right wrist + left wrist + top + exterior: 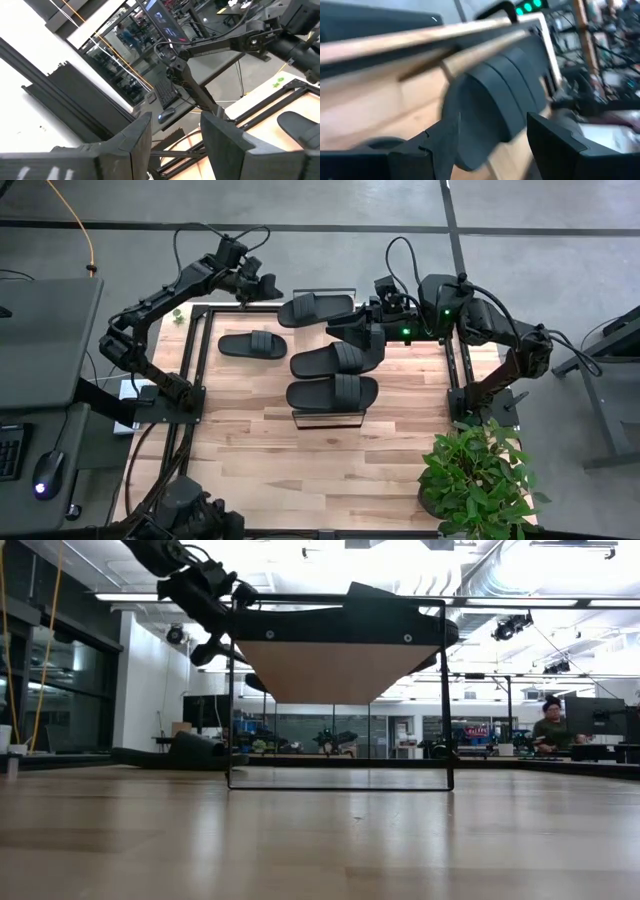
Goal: Pick and place slides into the shelf
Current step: Put the black slide on the shelf
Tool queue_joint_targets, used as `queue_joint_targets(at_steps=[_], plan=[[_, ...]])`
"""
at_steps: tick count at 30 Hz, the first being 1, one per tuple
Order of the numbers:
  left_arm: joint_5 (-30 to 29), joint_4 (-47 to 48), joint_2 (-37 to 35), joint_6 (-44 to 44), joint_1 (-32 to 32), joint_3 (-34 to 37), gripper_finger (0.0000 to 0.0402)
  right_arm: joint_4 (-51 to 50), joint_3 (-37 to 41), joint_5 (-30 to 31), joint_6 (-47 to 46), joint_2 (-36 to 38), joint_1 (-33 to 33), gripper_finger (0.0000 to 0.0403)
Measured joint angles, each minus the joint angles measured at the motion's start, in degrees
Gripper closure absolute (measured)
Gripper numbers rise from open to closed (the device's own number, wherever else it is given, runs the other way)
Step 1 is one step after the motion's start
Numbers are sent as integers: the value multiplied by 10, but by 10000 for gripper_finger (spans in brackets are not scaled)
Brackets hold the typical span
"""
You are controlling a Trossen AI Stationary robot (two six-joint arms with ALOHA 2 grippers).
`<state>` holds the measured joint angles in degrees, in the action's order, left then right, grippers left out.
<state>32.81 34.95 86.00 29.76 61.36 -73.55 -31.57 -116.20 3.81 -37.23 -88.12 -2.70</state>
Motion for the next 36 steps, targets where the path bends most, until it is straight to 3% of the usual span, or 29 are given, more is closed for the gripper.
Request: queue_joint_targets(at_steps=[12,21,36], plan=[[68,-38,0,32,-96,0,190,-2,0,0,2,0,0,244],[31,-67,4,53,-141,0,190,-4,0,-7,2,0,0,244],[30,-82,43,67,-146,0,190,-9,0,-8,2,0,0,244]])
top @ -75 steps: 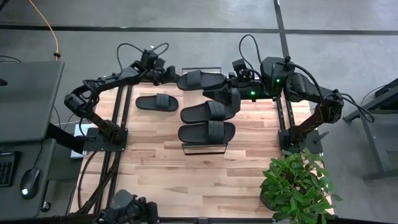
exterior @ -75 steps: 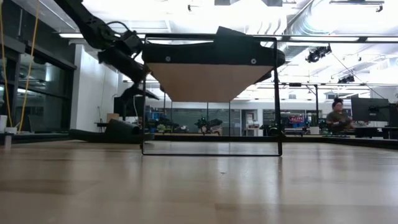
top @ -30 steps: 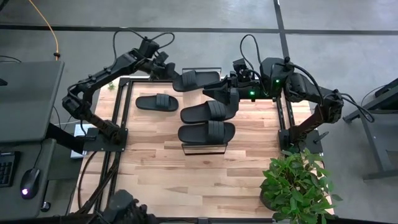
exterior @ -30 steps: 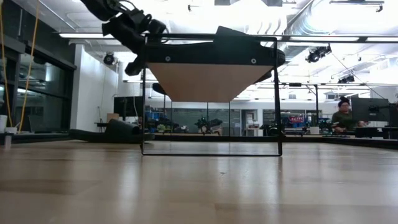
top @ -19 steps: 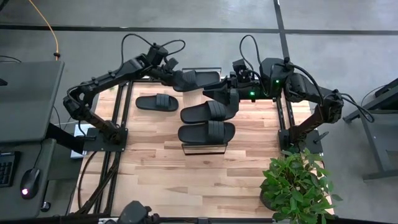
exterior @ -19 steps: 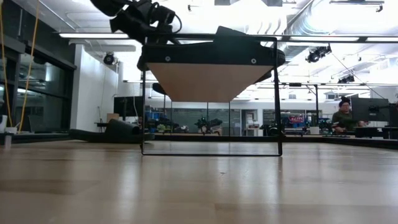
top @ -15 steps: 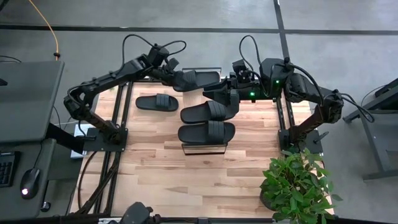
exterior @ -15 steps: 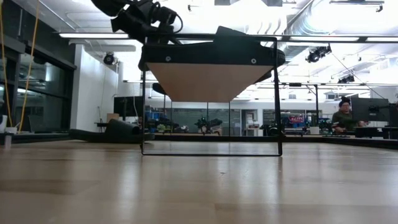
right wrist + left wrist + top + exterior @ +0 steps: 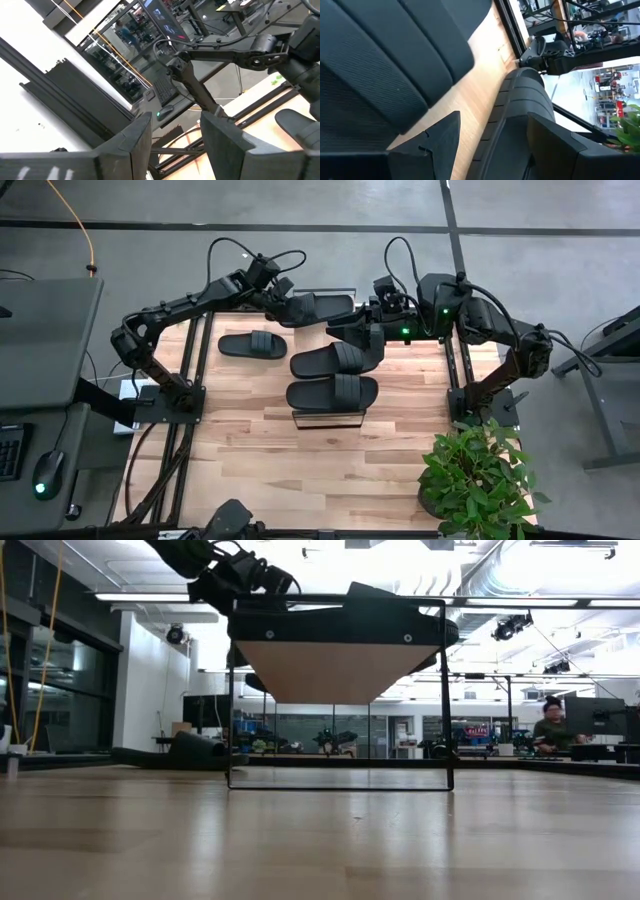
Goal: Pick and place slides into the shelf
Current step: Put the black slide on the shelf
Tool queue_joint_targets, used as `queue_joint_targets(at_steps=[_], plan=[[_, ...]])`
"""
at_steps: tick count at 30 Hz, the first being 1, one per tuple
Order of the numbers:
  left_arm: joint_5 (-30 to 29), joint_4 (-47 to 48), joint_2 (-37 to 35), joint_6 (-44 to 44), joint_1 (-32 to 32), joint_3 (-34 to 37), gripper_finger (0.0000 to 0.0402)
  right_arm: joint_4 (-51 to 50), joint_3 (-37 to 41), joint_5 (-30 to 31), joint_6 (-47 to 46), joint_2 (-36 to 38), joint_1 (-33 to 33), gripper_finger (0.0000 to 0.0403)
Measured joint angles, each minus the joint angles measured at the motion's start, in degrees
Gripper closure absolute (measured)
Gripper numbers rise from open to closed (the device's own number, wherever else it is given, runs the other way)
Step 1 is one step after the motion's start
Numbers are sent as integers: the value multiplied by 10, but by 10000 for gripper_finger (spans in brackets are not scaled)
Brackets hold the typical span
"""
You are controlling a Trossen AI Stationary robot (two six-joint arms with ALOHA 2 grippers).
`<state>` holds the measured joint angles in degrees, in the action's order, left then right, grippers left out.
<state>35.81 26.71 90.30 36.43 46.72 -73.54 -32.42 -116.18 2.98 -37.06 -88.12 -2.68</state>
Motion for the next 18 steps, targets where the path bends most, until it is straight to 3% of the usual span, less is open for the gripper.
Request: queue_joint_targets(at_steps=[18], plan=[[-40,-36,7,5,1,0,190,-8,0,-1,-1,0,0,244]])
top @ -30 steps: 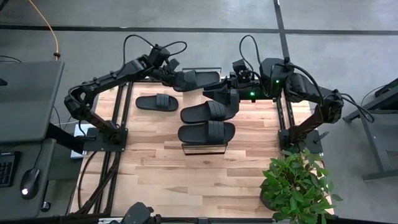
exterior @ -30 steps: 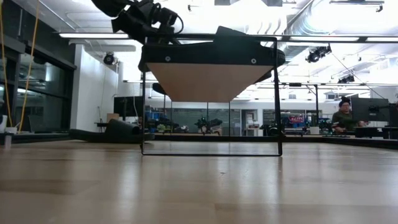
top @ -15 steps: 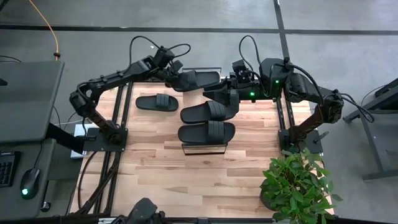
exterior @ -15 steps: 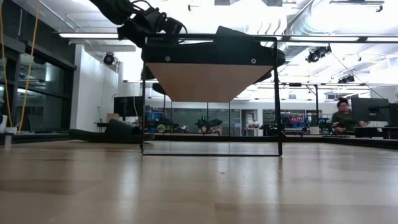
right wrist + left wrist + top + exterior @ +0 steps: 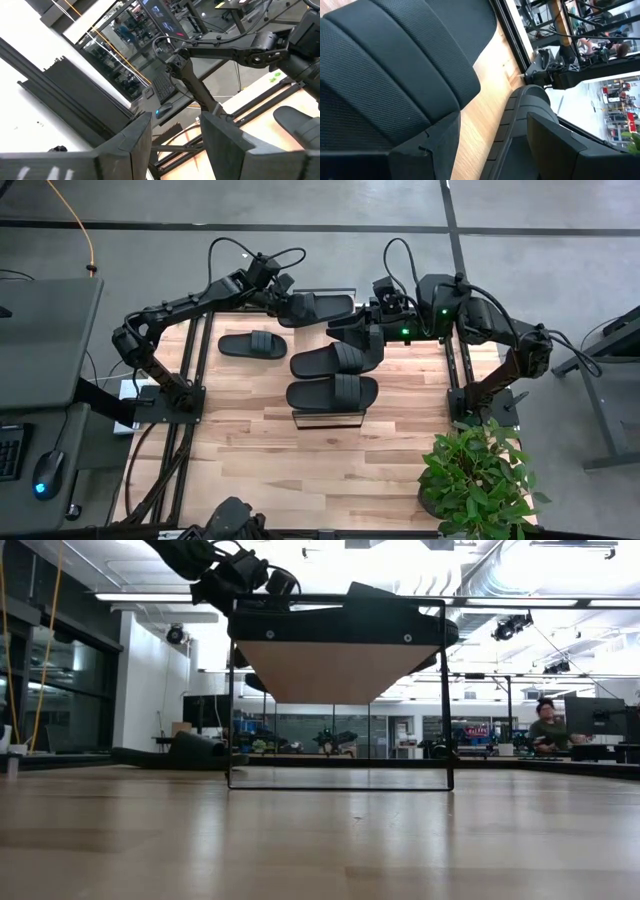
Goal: Pick and place slides into the shelf
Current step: Put the black slide on the shelf
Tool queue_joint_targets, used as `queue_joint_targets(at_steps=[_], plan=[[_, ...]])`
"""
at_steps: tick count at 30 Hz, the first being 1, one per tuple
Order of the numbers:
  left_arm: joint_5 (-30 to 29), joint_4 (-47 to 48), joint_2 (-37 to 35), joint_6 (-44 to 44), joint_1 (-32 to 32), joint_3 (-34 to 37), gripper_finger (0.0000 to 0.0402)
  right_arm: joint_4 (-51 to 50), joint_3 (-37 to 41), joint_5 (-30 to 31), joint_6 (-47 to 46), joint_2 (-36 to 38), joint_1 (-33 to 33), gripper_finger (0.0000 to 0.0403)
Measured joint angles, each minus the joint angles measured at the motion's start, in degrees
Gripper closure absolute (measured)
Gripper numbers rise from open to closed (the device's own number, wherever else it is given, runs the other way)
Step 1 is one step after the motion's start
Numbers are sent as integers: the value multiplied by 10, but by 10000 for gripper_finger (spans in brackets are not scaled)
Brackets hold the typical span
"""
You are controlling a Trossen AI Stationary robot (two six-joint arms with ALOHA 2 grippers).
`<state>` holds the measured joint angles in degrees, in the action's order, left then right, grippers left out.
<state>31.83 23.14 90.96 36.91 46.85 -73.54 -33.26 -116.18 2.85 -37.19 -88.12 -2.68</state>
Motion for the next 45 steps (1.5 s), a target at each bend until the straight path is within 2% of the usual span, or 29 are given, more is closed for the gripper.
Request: queue_joint_targets(at_steps=[21,39,45], plan=[[-68,-2,-1,-6,0,0,190,-3,0,0,1,0,-9,244],[-88,-29,-1,-7,0,0,190,-10,0,0,1,0,-12,244],[-68,-30,-1,-7,0,0,190,-14,0,0,2,0,-12,244]])
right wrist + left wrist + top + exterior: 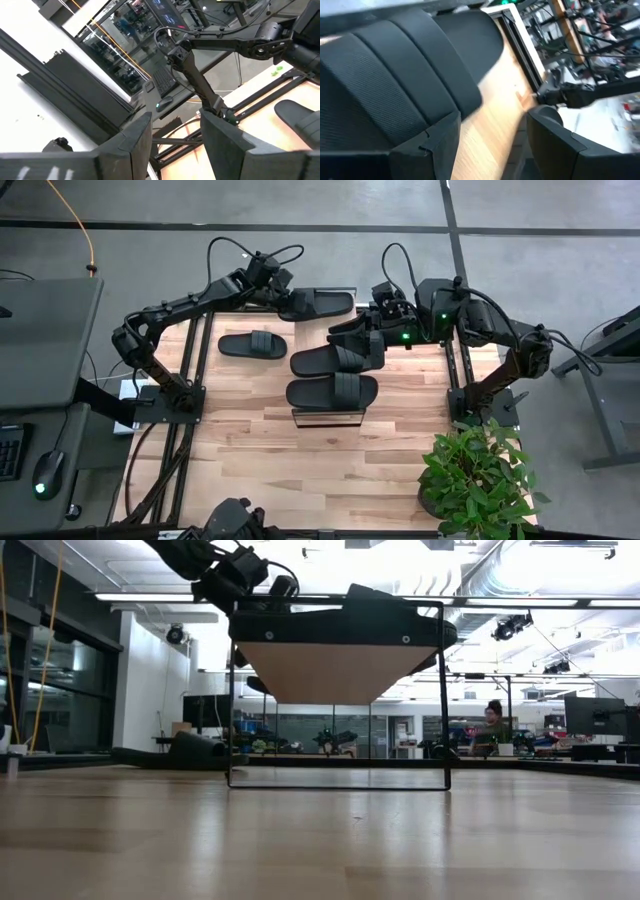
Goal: Pick and place slides into the shelf
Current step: Put the black slide on the shelf
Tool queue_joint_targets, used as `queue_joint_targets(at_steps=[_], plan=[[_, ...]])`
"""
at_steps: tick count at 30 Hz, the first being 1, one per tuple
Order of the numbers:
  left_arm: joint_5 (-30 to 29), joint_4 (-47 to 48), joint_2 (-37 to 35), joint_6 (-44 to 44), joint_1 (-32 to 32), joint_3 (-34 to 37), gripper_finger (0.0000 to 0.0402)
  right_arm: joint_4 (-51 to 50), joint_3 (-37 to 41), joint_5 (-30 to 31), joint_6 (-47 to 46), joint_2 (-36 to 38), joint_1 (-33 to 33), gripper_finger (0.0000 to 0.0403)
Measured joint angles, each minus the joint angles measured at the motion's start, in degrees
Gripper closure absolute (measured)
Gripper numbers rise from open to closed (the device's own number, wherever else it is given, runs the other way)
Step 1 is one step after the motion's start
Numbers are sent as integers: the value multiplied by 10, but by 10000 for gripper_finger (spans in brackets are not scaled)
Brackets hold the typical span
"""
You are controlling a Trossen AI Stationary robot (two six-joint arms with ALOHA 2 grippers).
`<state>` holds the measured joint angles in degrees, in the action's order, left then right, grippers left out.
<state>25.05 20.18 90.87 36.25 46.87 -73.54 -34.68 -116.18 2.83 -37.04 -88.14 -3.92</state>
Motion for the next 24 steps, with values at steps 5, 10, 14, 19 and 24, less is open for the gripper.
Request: queue_joint_targets(at_steps=[5,10,14,19,24], plan=[[80,1,0,7,0,0,190,-3,0,0,0,0,0,244],[148,-2,-17,17,0,0,190,-11,0,0,0,0,0,244],[144,3,-50,17,8,0,190,-14,0,0,0,0,0,244],[129,65,-89,-4,29,0,190,-14,0,0,0,0,2,244],[118,177,-112,-69,51,0,190,-16,0,11,6,0,4,244]])
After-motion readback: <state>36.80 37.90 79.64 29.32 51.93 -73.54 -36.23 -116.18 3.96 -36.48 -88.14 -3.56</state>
